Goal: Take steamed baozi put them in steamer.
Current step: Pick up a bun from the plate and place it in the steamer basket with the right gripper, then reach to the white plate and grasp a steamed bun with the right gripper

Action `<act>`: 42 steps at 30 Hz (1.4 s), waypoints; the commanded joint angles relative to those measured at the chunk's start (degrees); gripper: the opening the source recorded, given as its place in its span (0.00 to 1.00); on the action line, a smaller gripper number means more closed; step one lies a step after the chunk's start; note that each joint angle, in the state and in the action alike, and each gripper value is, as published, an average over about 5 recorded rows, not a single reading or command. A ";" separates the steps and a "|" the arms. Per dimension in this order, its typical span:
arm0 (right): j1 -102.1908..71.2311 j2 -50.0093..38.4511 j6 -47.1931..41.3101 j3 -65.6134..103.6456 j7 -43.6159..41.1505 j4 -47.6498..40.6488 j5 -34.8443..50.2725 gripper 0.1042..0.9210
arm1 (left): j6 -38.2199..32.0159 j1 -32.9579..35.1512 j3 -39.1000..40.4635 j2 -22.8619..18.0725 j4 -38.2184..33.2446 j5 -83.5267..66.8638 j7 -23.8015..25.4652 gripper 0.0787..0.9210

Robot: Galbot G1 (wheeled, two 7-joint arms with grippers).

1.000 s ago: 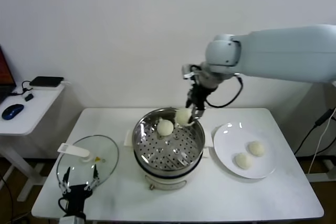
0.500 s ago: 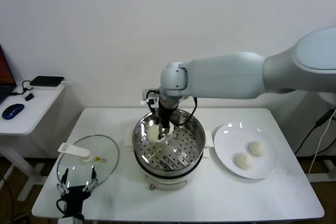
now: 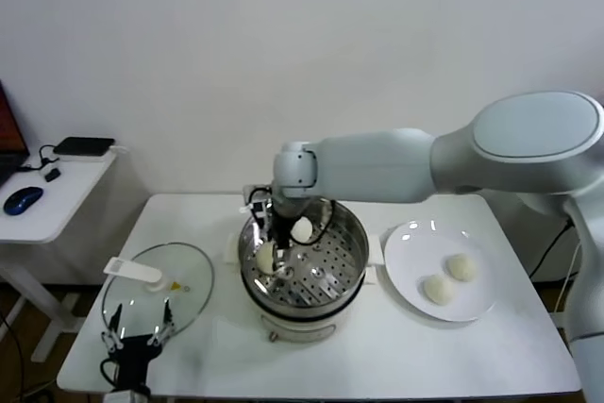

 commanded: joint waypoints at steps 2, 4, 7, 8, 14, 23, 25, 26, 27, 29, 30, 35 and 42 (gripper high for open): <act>10.22 -6.28 2.74 -0.31 -6.33 3.03 1.61 0.87 | 0.20 0.81 -0.17 -1.33 -0.68 -0.01 -0.04 0.88; 14.52 -9.83 4.77 -2.76 -9.65 5.24 1.82 0.88 | 0.20 1.15 -0.16 -1.23 -0.95 0.04 -0.03 0.88; 21.71 -16.63 9.33 -7.63 -15.72 8.31 0.71 0.88 | 0.13 1.81 -0.18 -0.97 -1.39 0.06 -0.05 0.88; 24.05 -19.13 11.46 -9.70 -17.76 9.11 -0.23 0.88 | 0.09 1.99 -0.20 -0.90 -1.47 0.06 -0.07 0.88; 29.98 -31.04 21.36 -21.70 -23.66 12.87 -7.70 0.88 | -0.09 2.06 0.02 -1.17 -1.02 0.62 -0.24 0.88; 24.16 -42.04 20.91 -27.90 -17.16 16.04 -25.08 0.88 | -0.29 1.92 0.69 -2.05 -0.03 2.22 -0.35 0.88; 22.36 -43.31 19.35 -28.51 -15.28 16.17 -26.88 0.88 | -0.36 1.75 0.66 -2.13 0.33 2.31 -0.39 0.88; 20.96 -43.98 18.36 -28.49 -13.99 16.21 -27.64 0.88 | -0.42 1.63 0.64 -2.15 0.56 2.40 -0.40 0.88; 19.30 -44.63 17.17 -28.02 -12.59 16.21 -28.29 0.88 | -0.48 1.52 0.64 -2.19 0.80 2.48 -0.42 0.88; 14.97 -45.74 15.15 -26.20 -9.81 15.82 -29.38 0.88 | -0.56 1.33 0.65 -2.28 1.25 2.61 -0.45 0.88; 12.59 -46.20 14.33 -24.68 -8.59 15.42 -29.80 0.88 | -0.59 1.23 0.68 -2.34 1.48 2.68 -0.46 0.88; 2.18 -46.92 12.59 -15.80 -5.54 12.21 -31.80 0.88 | -0.76 0.88 0.97 -2.47 2.62 3.25 -0.47 0.88; -9.99 -46.17 11.76 -6.28 -2.72 8.15 -33.56 0.88 | -0.58 0.44 0.93 -2.59 3.37 3.67 -0.45 0.88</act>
